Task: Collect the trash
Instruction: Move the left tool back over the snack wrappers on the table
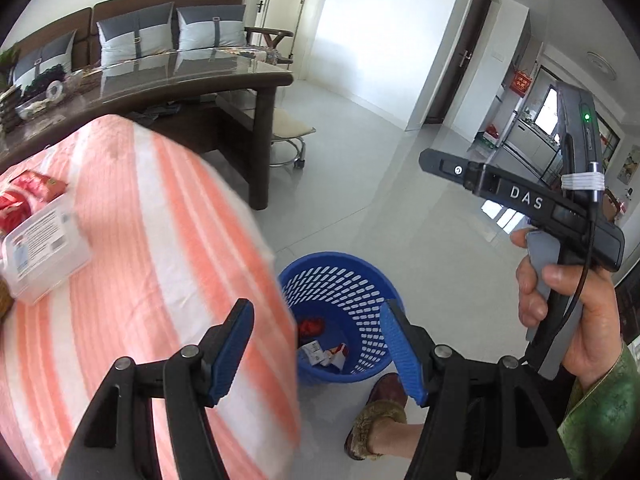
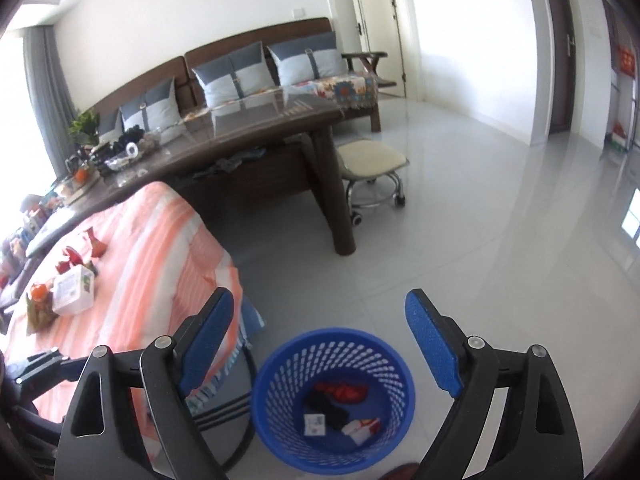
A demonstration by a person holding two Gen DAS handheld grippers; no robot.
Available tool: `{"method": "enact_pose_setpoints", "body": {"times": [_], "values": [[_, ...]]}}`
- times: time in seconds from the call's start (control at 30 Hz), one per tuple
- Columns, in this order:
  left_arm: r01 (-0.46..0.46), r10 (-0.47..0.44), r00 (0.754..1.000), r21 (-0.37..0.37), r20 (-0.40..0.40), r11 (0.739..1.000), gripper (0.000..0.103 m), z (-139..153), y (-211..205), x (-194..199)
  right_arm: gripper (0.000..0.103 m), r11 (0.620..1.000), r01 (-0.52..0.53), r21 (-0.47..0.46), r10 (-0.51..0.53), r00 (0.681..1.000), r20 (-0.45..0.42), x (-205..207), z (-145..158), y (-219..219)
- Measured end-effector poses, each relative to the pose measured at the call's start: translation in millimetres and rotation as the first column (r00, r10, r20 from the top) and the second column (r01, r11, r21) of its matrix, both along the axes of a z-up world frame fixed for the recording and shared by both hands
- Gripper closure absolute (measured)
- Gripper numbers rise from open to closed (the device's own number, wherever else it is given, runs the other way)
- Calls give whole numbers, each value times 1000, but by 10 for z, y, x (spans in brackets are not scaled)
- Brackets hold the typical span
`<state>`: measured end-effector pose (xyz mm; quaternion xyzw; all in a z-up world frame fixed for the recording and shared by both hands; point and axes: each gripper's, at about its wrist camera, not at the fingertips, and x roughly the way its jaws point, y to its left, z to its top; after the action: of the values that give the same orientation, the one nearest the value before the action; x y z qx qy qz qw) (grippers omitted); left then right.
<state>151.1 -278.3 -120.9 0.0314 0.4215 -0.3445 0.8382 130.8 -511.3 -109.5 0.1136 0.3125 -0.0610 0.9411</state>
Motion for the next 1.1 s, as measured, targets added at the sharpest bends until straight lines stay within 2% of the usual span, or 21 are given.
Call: {"method": "enact_pose_setpoints", "body": {"times": [0.17, 0.3, 0.5, 0.6, 0.7, 0.8, 0.97, 1.1], "values": [[-142, 142, 990, 72, 13, 987, 36, -65, 816, -151, 14, 987, -137, -84, 140, 990, 33, 90, 54, 781], [-258, 254, 966, 109, 45, 960, 36, -66, 1438, -260, 14, 961, -273, -49, 274, 962, 2, 99, -53, 1435], [-419, 411, 907, 135, 88, 898, 36, -66, 2192, -303, 14, 886, -462, -45, 458, 886, -73, 19, -290, 2411], [-485, 480, 875, 136, 71, 864, 36, -114, 2489, -266, 14, 843, -534, -59, 526, 842, -118, 8, -413, 2781], [-522, 520, 853, 120, 55, 844, 36, -140, 2706, -219, 14, 812, -580, -66, 565, 809, -158, 10, -534, 3020], [-535, 531, 845, 105, 62, 838, 36, -59, 2799, -89, 14, 796, -599, -84, 581, 795, -174, -8, -588, 3159], [-564, 559, 825, 70, 78, 823, 36, 171, 2858, 340, 14, 790, -604, -102, 581, 792, -189, 8, -646, 3219], [-580, 578, 814, 77, 55, 811, 36, 151, 2836, 693, 14, 791, -602, -109, 578, 794, -191, 2, -653, 3232]]}}
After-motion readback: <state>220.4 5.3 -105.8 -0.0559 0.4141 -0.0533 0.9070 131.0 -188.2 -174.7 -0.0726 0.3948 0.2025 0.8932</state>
